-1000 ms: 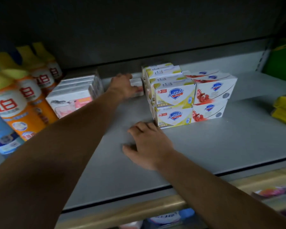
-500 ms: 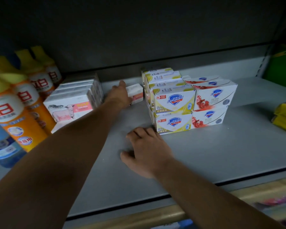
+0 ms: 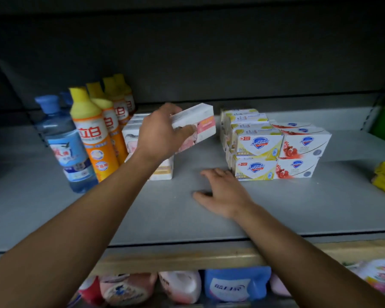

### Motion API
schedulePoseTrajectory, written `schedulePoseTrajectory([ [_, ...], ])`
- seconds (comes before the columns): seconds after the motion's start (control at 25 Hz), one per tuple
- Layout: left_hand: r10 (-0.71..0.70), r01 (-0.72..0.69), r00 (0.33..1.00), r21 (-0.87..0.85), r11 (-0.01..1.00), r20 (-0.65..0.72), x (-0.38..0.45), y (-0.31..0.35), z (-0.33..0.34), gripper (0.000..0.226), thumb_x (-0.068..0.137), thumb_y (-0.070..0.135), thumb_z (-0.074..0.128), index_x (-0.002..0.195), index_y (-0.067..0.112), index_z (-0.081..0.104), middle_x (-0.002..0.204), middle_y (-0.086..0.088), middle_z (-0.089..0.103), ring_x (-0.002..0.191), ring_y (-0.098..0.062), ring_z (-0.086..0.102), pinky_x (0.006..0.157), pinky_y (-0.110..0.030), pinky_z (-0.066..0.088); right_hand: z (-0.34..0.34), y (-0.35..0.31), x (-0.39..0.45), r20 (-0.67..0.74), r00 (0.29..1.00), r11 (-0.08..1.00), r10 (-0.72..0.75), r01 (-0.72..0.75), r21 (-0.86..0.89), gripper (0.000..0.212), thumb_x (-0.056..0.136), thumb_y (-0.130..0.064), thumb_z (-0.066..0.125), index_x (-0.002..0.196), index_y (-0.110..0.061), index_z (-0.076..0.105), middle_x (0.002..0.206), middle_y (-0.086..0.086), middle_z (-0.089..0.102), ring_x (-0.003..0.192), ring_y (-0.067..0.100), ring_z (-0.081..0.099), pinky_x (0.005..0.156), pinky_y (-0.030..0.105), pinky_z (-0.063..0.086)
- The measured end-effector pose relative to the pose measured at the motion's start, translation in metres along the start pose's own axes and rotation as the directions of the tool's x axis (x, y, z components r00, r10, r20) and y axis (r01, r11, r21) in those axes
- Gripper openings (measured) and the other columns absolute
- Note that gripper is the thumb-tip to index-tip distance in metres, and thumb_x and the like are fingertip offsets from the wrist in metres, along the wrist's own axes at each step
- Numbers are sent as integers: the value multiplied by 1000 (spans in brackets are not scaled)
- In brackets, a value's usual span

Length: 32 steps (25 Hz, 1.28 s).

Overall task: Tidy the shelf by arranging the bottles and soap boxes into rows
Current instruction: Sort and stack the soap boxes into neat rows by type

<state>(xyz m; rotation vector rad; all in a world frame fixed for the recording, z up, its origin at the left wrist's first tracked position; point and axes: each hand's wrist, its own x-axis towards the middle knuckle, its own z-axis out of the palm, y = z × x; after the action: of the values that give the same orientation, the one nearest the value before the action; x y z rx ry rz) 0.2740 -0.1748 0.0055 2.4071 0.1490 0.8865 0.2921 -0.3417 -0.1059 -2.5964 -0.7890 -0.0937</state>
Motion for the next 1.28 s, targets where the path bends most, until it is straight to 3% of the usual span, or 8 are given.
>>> schedulePoseTrajectory([
  [0.16, -183, 245, 967, -465, 851, 176, -57, -35, -36, 32, 73, 28, 84, 98, 18, 68, 96, -12, 70, 78, -22, 65, 63, -35, 51, -18, -16, -10, -220, 973, 897, -67, 156, 414, 90, 71, -34, 76, 147, -30, 27, 143, -6, 40, 116, 5, 52, 101, 27, 43],
  [0.36, -184, 475, 862, -623, 621, 473, -91, -75, -53, 30, 67, 26, 82, 93, 14, 72, 94, -8, 72, 83, -23, 68, 69, -34, 53, -29, -49, -17, -228, 904, 839, -360, 421, 344, 85, 72, -13, 77, 144, -29, 36, 139, -10, 41, 119, 4, 52, 101, 34, 46],
  [0.48, -182, 591, 798, -690, 417, 574, -103, -96, -53, 25, 69, 21, 82, 93, 15, 77, 104, -11, 74, 94, -25, 71, 81, -38, 57, -27, -62, -18, -103, 944, 829, -315, 326, 455, 76, 70, -10, 82, 136, -25, 49, 129, -6, 55, 116, 8, 56, 101, 32, 46],
  [0.68, -248, 633, 765, -763, 127, 594, -114, -111, -51, 30, 72, 26, 70, 100, 14, 72, 102, -10, 73, 89, -26, 72, 69, -35, 58, -13, -73, -17, -48, 997, 721, -68, 82, 688, 34, 78, -31, 79, 110, -27, 66, 102, -5, 73, 97, 11, 68, 87, 24, 53],
  [0.8, -216, 616, 785, -770, 168, 581, -118, -111, -51, 36, 73, 28, 77, 103, 12, 68, 93, -13, 73, 79, -27, 72, 67, -33, 59, -11, -80, -11, 128, 981, 608, 149, -193, 770, 50, 67, -60, 67, 94, -19, 72, 85, 7, 76, 80, 23, 74, 73, 31, 60],
  [1.0, -310, 580, 815, -706, 407, 490, -119, -103, -45, 38, 92, 41, 60, 98, 4, 66, 85, -15, 75, 69, -22, 71, 59, -28, 58, -11, -79, -9, 531, 811, 470, 245, -578, 667, 61, 85, -68, 48, 87, -12, 72, 62, 9, 69, 66, 31, 73, 52, 29, 56],
  [1.16, -303, 549, 835, -729, 410, 459, -123, -104, -42, 39, 95, 34, 58, 109, -3, 60, 90, -14, 73, 66, -22, 70, 61, -30, 60, -9, -77, -12, 465, 859, 393, 212, -511, 764, 46, 89, -58, 54, 94, -15, 71, 73, 9, 74, 67, 27, 73, 55, 27, 56],
  [1.28, -357, 560, 817, -768, 310, 452, -121, -104, -44, 45, 93, 41, 58, 118, 3, 57, 103, -21, 71, 66, -25, 71, 58, -30, 58, -5, -85, -13, 195, 960, 424, 201, -265, 866, 35, 88, -42, 67, 106, -11, 66, 95, 14, 73, 69, 21, 72, 62, 29, 58],
])
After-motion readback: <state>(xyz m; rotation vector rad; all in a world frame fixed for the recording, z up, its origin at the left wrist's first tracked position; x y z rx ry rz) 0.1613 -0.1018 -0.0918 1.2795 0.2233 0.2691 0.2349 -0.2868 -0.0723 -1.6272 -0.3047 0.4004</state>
